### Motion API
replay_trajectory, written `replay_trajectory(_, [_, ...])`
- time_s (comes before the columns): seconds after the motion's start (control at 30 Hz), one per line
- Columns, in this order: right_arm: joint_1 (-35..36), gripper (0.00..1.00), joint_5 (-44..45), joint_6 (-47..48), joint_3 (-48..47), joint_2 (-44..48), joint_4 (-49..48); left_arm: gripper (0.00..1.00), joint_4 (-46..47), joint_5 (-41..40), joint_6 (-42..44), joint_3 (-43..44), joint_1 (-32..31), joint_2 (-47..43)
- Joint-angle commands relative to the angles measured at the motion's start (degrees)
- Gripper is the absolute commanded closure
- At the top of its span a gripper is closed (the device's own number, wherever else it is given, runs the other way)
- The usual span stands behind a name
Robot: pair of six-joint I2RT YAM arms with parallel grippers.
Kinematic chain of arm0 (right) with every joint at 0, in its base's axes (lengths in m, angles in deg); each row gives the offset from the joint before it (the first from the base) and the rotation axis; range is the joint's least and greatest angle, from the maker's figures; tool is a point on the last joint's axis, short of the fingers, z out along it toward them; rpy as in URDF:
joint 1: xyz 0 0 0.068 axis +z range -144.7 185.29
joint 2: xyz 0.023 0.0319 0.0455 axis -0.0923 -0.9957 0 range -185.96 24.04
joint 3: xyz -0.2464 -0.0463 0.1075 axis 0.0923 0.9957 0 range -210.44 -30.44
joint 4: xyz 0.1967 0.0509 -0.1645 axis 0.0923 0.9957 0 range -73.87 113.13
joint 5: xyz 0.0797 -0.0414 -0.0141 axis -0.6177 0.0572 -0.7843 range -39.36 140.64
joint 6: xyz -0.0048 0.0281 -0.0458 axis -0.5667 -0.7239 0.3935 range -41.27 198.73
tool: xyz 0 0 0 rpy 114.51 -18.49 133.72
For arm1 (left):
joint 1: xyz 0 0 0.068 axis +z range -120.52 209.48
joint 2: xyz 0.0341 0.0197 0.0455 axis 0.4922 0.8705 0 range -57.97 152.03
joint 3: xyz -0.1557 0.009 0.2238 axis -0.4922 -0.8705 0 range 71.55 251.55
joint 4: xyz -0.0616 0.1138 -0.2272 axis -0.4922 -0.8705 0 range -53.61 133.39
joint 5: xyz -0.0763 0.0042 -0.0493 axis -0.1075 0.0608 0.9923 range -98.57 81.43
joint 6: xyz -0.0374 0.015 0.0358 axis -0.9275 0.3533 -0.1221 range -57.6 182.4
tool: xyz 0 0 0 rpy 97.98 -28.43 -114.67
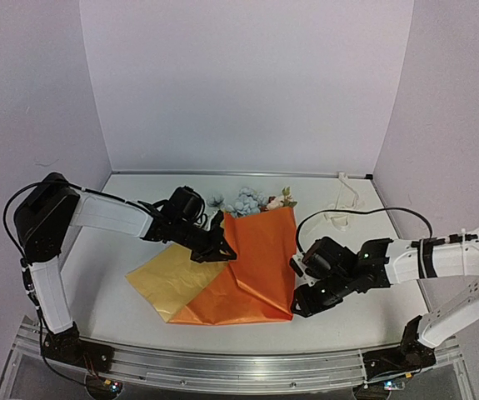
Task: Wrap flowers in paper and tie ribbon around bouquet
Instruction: Press the fold line on the 2/3-folded wrapping paper.
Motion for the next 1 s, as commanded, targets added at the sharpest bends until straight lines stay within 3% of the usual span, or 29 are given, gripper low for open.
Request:
replay_trajectory(0.0, [-1.0,0.63,-5.5,-4.9,-2.3,-2.8,-3.3,1.0,0.3,-3.0,0.2,-1.5,0.3,-5.2])
replay_trajectory(0.63, [-2.8,0.75,-10.4,-13.8,-4.3,-11.6,-14.2,1.0,0.1,-9.1,0.1,-6.2,1.4,-5.2])
replay_trajectory(0.8, [-3.1,0.89,-11.6,-15.8,-5.1,-14.7,-16.5,1.0,0.7,-8.5,-0.1,-6.8,1.9,-5.0])
replay_trajectory(0.97, [-3.4,0.93,-12.3,-17.9,-5.3,-16.6,-18.2,1.0,0.9,-8.5,-0.1,-7.5,2.2,-5.1])
